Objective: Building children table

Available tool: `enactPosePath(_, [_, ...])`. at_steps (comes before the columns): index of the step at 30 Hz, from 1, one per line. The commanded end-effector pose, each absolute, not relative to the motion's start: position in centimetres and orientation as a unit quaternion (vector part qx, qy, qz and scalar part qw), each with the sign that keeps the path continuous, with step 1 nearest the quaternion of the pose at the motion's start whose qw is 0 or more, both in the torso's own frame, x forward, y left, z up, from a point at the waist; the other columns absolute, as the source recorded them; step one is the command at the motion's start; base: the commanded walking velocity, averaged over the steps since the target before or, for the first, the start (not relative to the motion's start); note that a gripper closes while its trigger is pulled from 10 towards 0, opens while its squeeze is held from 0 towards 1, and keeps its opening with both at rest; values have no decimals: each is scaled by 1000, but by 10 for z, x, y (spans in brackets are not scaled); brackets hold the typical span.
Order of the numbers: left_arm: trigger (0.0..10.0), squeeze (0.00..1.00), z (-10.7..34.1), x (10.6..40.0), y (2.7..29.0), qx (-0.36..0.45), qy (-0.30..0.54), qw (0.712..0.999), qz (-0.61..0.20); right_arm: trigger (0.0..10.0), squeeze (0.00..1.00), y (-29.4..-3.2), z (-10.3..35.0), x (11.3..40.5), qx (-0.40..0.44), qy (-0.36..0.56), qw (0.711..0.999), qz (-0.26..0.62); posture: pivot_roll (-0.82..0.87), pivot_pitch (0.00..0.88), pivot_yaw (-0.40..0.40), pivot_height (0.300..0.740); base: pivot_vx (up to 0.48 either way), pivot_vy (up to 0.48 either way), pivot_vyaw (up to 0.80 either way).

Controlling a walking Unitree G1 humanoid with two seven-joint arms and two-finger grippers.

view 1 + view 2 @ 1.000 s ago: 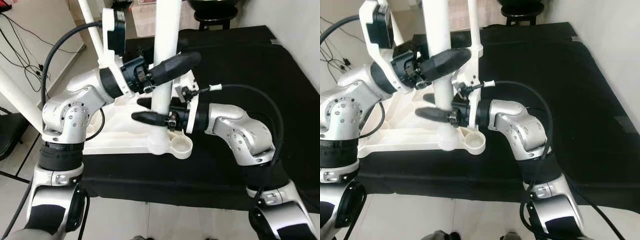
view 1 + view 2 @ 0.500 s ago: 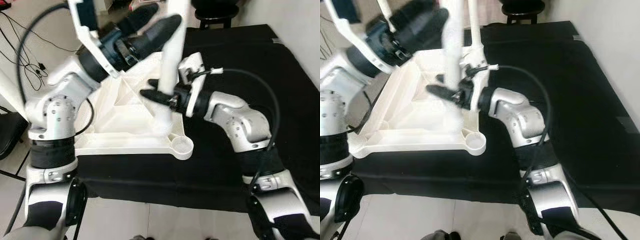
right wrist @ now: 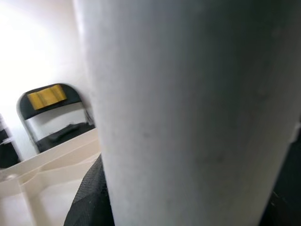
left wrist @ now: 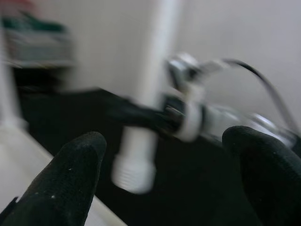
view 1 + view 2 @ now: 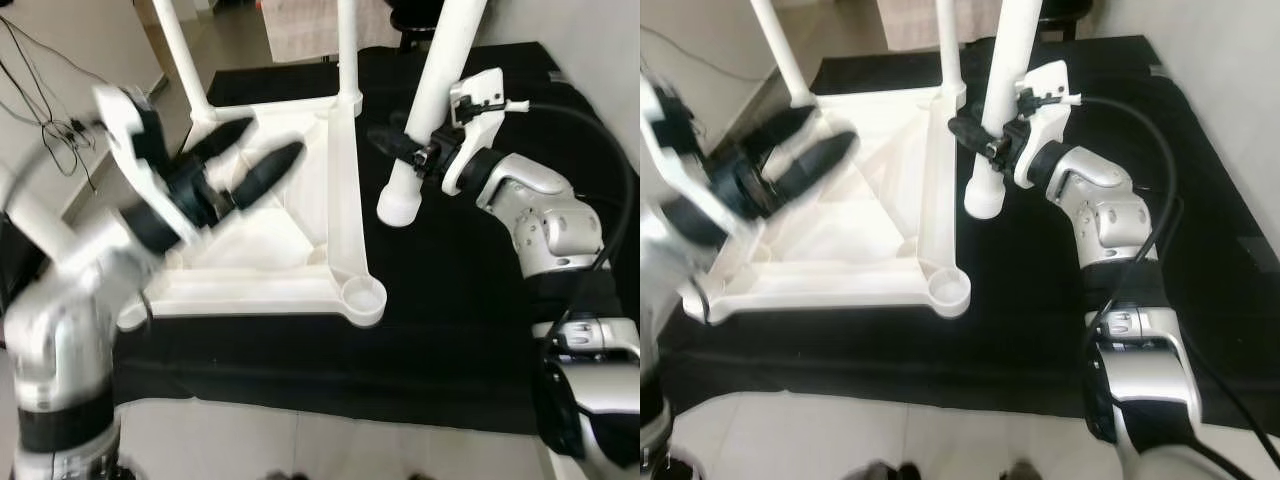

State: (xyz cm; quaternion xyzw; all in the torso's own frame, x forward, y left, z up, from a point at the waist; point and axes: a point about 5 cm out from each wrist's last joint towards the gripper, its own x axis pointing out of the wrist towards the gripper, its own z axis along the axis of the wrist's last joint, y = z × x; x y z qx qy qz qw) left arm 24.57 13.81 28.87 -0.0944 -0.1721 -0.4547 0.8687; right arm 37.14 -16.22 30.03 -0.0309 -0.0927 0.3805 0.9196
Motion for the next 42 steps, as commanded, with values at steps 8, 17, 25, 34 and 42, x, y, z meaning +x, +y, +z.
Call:
enactPosePath(8, [10000, 0, 201, 189, 113, -78, 4, 880, -469, 10000, 0, -126, 293, 311, -33, -110, 757, 644, -22, 280, 138, 740, 0, 0, 0])
enactPosePath(17, [10000, 0, 168, 156, 112, -35, 92, 908, -408, 10000, 0, -107, 279, 295, -49, -94, 703, 703, 1, 330, 143, 740, 0, 0, 0])
enactPosePath(25, [10000, 0, 172, 146, 116, -50, 83, 927, -361, 10000, 0, -100, 281, 299, -83, -90, 691, 713, 16, 393, 135, 740, 0, 0, 0])
enactPosePath(34, [10000, 0, 174, 133, 110, -54, 76, 924, -371, 10000, 0, -105, 288, 305, -113, -83, 686, 714, 21, 415, 138, 740, 0, 0, 0])
enactPosePath(42, [10000, 0, 178, 127, 105, -76, 70, 916, -388, 10000, 0, -109, 284, 295, -160, -52, 634, 755, 28, 444, 143, 740, 0, 0, 0])
